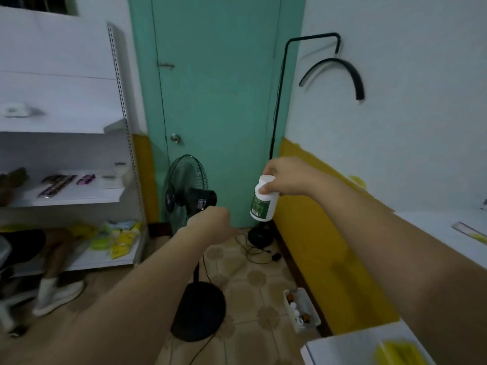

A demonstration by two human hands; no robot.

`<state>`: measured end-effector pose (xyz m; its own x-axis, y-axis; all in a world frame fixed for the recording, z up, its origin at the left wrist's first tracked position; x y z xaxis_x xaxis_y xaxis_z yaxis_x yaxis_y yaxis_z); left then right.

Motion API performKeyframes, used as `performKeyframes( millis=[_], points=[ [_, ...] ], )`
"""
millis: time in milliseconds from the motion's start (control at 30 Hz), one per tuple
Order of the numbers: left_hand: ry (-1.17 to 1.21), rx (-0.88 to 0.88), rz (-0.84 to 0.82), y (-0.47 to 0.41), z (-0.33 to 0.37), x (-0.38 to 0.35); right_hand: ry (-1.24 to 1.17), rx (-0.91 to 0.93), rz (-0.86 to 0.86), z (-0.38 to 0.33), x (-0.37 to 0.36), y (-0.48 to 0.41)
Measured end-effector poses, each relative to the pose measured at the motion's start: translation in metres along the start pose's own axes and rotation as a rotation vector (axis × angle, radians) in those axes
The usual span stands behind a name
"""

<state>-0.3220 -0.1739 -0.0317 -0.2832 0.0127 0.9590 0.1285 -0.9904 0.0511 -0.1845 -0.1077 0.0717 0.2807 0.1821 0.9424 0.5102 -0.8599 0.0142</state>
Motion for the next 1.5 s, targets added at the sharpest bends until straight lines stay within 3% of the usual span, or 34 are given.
performKeyframes(
  millis=[233,400,667,900,1133,1500],
  points=[
    [-0.016,-0.034,-0.065,-0.140,-0.047,-0.022,0.009,-0.080,-0.059,0.017,-0.036,-0.151],
    [-0.003,-0.136,-0.119,-0.251,-0.069,-0.050,0.046,-0.235,-0.068,0.061,-0.070,-0.245],
    [-0.011,-0.330,-0.239,-0.408,-0.047,-0.115,0.029,-0.569,-0.112,0.186,-0.100,-0.344],
    [0.005,-0.521,-0.293,-0.517,-0.001,-0.215,-0.027,-0.770,-0.057,0.325,-0.161,-0.408],
    [-0.084,-0.612,-0.273,-0.611,0.009,-0.342,-0.109,-0.902,-0.064,0.454,-0.280,-0.470],
    [-0.130,-0.700,-0.362,-0.687,-0.040,-0.614,-0.123,-1.006,-0.073,0.614,-0.574,-0.497]
  ],
)
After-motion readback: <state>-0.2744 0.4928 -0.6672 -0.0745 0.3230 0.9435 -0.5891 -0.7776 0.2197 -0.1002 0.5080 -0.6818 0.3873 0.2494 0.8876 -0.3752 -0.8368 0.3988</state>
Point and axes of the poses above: each hand's wrist, its own y-axis away from the middle knuckle, its own x-axis out of the back of the hand, z = x × y, the point moved 3 cm from there along -y, towards the middle knuckle, and after that the axes turned 11 degrees about -x, right-handed, at the moved point
